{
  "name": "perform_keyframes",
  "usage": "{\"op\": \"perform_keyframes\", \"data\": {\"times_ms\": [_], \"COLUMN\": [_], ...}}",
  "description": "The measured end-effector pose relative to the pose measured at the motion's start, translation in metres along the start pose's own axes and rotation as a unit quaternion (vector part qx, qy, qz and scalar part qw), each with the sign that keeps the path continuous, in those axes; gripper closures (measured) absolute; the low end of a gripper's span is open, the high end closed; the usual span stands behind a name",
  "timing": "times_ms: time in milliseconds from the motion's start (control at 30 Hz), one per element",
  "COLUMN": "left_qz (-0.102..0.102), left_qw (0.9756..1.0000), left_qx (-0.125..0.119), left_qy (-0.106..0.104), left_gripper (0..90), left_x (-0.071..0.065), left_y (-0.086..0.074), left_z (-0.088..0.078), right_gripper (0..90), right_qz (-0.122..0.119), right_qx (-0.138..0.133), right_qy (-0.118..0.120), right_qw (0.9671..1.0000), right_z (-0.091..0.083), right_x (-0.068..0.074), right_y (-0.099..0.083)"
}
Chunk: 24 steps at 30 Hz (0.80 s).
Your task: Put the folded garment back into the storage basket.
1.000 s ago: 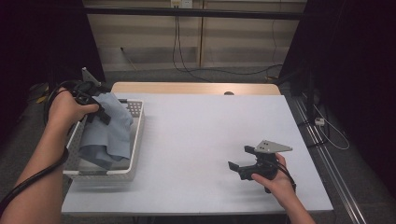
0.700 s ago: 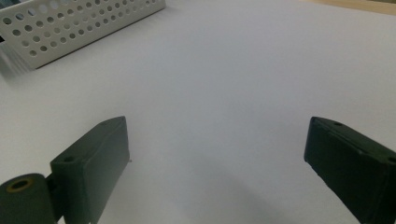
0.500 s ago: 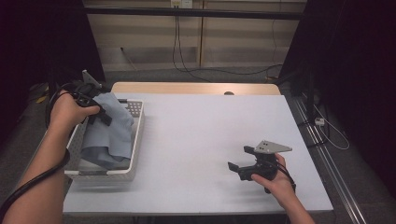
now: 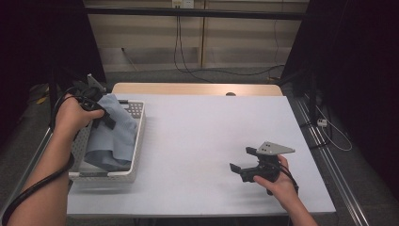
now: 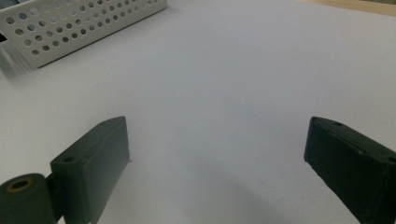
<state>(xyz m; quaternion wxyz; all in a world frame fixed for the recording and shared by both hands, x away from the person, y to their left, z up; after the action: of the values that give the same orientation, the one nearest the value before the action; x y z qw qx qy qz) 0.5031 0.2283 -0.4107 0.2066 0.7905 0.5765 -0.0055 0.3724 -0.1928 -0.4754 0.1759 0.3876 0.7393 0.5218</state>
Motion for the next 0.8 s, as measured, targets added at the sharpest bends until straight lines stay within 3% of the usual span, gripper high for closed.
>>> {"op": "perform_keyframes", "data": {"times_ms": [500, 800], "left_qz": [-0.005, -0.011], "left_qw": [0.9998, 0.9998], "left_qx": [-0.009, 0.000], "left_qy": [-0.014, -0.019], "left_gripper": [69.7, 69.0], "left_x": [-0.008, -0.010], "left_y": [-0.001, -0.004], "left_z": [0.013, 0.025], "right_gripper": [6.6, 6.6], "right_qz": [-0.003, -0.001], "right_qx": [-0.002, -0.002], "right_qy": [0.001, 0.001], "right_qw": [1.0000, 1.0000], "right_z": [0.000, 0.000], "right_x": [0.001, 0.001], "right_y": [0.001, 0.000]}}
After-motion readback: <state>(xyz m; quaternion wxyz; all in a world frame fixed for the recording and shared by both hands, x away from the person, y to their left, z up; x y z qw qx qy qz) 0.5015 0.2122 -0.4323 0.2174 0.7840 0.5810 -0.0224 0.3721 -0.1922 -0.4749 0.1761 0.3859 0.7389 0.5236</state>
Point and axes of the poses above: each handheld gripper's, and its own axes: z roughly forward along the jaws, y roughly out of its top, x roughly to its left, the point moved 10 cm from there along z, roughly forward along the jaws, and after that the axes turned 6 degrees about -x, right-handed, at the moved point
